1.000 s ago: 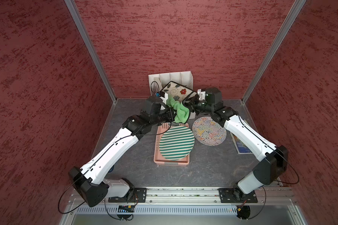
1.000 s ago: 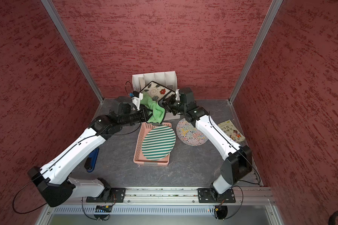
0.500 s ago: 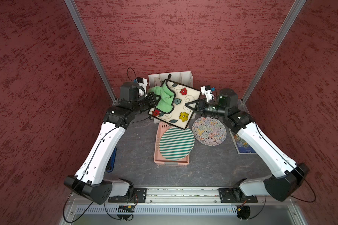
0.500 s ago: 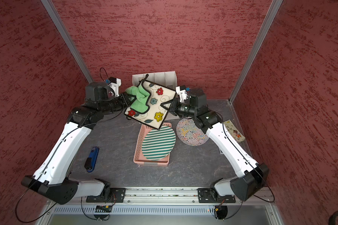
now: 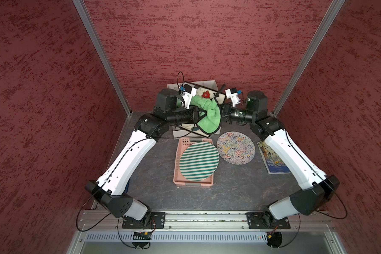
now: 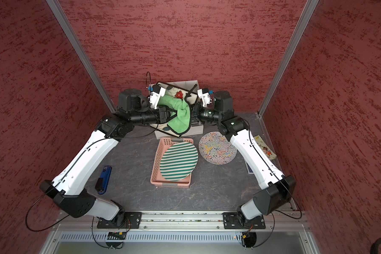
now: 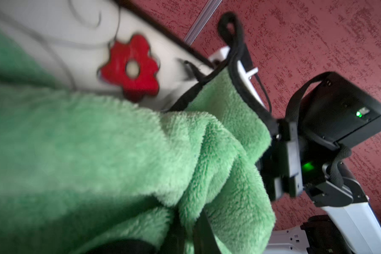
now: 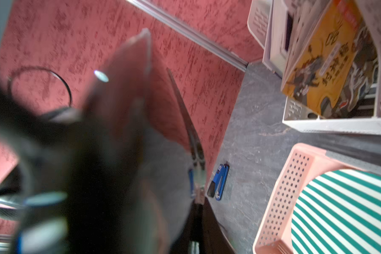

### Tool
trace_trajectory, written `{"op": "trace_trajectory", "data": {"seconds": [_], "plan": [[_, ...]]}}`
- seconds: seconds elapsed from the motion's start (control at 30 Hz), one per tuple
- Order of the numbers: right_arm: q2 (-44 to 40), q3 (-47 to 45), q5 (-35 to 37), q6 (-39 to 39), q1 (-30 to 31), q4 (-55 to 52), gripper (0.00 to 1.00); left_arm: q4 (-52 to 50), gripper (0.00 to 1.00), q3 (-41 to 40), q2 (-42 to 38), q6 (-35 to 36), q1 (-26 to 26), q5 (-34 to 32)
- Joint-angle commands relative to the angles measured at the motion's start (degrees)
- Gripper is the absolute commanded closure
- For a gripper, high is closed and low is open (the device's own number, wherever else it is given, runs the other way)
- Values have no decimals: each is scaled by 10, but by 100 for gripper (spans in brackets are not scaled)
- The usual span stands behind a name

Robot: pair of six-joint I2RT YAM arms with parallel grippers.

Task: Wipe the wet plate dry
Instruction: Wipe the plate with towel.

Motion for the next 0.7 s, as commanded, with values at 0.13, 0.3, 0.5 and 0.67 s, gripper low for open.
{"op": "trace_trajectory", "data": {"seconds": [0.13,0.3,0.5,0.67], "plan": [[-61,30,-31,40,-49,184,100,-75,100,-67,-56,-47,93,-79],[-100,-53,-66,-47,4,106,100,-61,100,32,-18,-37,119,-48],[-92,-52,-56,-81,42,80,100,-23,100,121,55,-18,60,43],[-43,39,-34,-73,37,98,100,-65,100,152,97,12,3,17]]}}
